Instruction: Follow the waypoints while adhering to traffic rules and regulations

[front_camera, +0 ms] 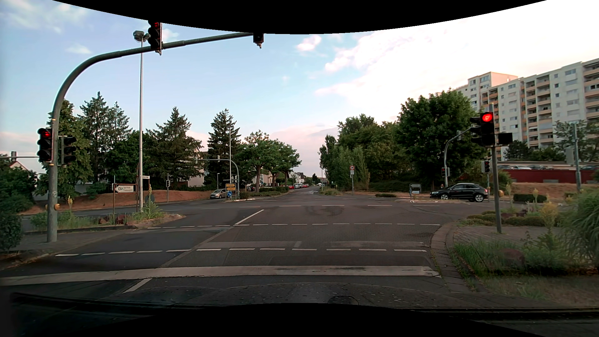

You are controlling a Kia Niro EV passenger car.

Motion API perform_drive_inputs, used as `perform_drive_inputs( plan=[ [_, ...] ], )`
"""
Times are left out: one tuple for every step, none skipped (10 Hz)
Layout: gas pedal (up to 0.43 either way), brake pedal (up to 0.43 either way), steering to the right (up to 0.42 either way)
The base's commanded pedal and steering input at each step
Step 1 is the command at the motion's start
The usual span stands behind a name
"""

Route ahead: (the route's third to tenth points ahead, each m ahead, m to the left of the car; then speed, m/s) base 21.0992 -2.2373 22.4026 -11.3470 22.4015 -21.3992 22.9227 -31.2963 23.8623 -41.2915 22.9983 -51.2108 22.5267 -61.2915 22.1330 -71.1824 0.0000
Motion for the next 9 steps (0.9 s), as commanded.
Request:
perform_drive_inputs(
  plan=[
    [0.0,0.262,0.044],
    [0.0,0.262,0.044],
    [0.0,0.262,0.044],
    [0.0,0.262,0.044],
    [0.0,0.262,0.044],
    [0.0,0.262,0.044],
    [0.0,0.262,0.044],
    [0.0,0.262,0.044],
    [0.0,0.262,0.044]
  ],
)
